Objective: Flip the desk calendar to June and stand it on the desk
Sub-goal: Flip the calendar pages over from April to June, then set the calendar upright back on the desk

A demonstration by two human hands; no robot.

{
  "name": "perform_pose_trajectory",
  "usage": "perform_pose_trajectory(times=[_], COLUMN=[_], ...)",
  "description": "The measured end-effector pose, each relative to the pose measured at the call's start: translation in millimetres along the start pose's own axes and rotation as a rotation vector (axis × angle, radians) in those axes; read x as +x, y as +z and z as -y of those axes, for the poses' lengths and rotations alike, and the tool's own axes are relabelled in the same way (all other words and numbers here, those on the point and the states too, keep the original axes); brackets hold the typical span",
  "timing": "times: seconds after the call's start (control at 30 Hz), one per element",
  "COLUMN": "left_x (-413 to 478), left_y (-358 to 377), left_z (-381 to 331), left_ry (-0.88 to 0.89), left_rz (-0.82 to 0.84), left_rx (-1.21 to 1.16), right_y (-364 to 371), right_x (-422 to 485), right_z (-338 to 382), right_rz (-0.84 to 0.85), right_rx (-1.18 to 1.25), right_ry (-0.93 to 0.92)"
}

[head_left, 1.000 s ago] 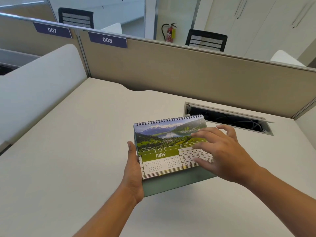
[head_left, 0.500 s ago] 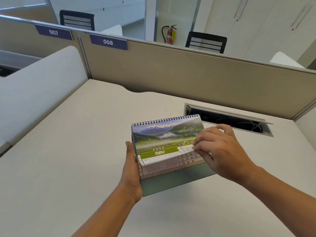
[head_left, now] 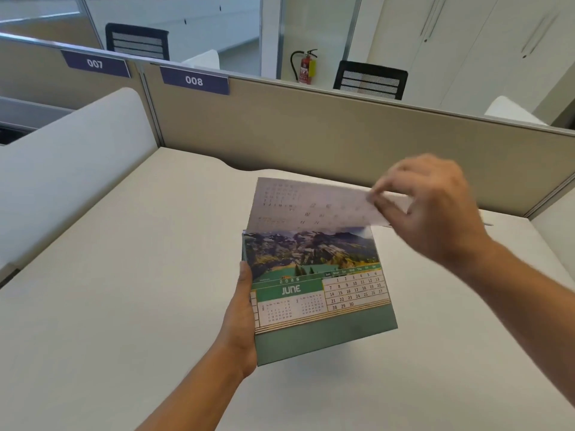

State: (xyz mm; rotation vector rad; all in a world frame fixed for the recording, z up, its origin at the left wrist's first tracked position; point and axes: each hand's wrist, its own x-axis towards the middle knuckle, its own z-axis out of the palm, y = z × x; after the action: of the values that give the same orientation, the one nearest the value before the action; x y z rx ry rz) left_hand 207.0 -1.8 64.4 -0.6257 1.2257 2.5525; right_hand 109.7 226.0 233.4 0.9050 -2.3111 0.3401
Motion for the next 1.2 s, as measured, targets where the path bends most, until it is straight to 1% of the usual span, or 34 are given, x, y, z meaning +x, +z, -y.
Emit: perform_pose_trajectory(times=[0.1,0.13,0.2,0.27,0.3,0.4,0.43,0.47,0.5,0.57,0.63,0.7,0.77,0.83,0.87,0.97,1.1,1.2], left_x=[-4,-6,-11,-16,-19,-26,-28,-30,-32,-36,-38,-38,-36,-33,-32,-25,-14,-8], left_y=[4,6,11,15,17,22,22,22,21,20,19,19,20,24,26,31,34,36], left_z=[2,2,1,-2,-3,-11,-13,-16,-19,-22,-24,-26,-29,-33,-37,-48,-56,-57], left_ry=[0.020,0.015,0.006,0.016,0.028,0.070,0.084,0.099,0.115,0.139,0.158,0.175,0.177,0.176,0.182,0.212,0.255,0.263], left_rz=[-0.035,-0.040,-0.024,-0.007,0.003,0.014,0.010,0.007,0.004,-0.007,-0.022,-0.035,-0.047,-0.061,-0.066,-0.073,-0.106,-0.118], left_rx=[0.091,0.107,0.119,0.129,0.135,0.175,0.192,0.206,0.215,0.227,0.226,0.211,0.183,0.165,0.159,0.185,0.271,0.293], right_y=[-13,-15,-12,-4,2,20,25,29,31,31,31,31,31,31,31,34,38,44], right_x=[35,43,52,50,46,29,22,17,13,7,1,-7,-17,-25,-28,-36,-35,-33], right_z=[-3,-2,3,8,10,8,5,3,0,-6,-14,-21,-23,-23,-23,-26,-29,-33], right_rz=[-0.158,-0.172,-0.110,0.047,0.156,0.549,0.635,0.661,0.636,0.504,0.365,0.288,0.267,0.310,0.327,0.315,0.231,0.195], right_rx=[-0.112,-0.139,-0.105,0.022,0.092,0.221,0.236,0.245,0.254,0.264,0.258,0.294,0.490,0.712,0.787,0.846,0.866,0.840], right_ry=[0.066,0.083,0.089,0.111,0.155,0.291,0.302,0.306,0.315,0.363,0.468,0.660,0.897,1.124,1.193,1.243,1.234,1.219])
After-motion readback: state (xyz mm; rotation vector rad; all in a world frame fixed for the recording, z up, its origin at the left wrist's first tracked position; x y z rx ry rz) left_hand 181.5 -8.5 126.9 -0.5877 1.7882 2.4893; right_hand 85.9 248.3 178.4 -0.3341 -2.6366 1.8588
